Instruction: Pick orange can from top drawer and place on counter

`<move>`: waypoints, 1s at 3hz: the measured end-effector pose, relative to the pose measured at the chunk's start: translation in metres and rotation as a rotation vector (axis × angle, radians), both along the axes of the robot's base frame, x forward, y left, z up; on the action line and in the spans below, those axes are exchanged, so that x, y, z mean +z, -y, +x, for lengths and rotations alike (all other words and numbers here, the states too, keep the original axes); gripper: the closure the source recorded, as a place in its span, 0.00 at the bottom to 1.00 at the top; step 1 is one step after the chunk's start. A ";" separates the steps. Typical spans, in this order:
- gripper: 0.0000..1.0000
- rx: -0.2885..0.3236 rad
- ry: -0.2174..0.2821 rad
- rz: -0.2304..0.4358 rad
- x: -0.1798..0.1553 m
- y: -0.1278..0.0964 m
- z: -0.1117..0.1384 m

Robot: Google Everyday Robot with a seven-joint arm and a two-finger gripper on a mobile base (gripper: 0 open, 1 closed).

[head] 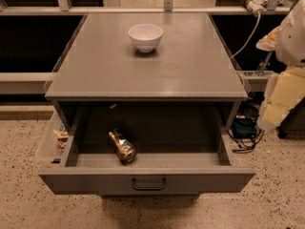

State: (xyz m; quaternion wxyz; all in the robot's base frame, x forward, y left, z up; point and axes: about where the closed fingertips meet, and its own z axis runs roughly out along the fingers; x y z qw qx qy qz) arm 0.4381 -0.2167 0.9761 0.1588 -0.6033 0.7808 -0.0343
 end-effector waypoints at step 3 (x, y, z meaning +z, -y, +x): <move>0.00 0.062 0.031 0.147 -0.040 -0.029 -0.002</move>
Offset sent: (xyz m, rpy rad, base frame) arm -0.0041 0.0171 -0.0183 0.0778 -0.0286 0.0152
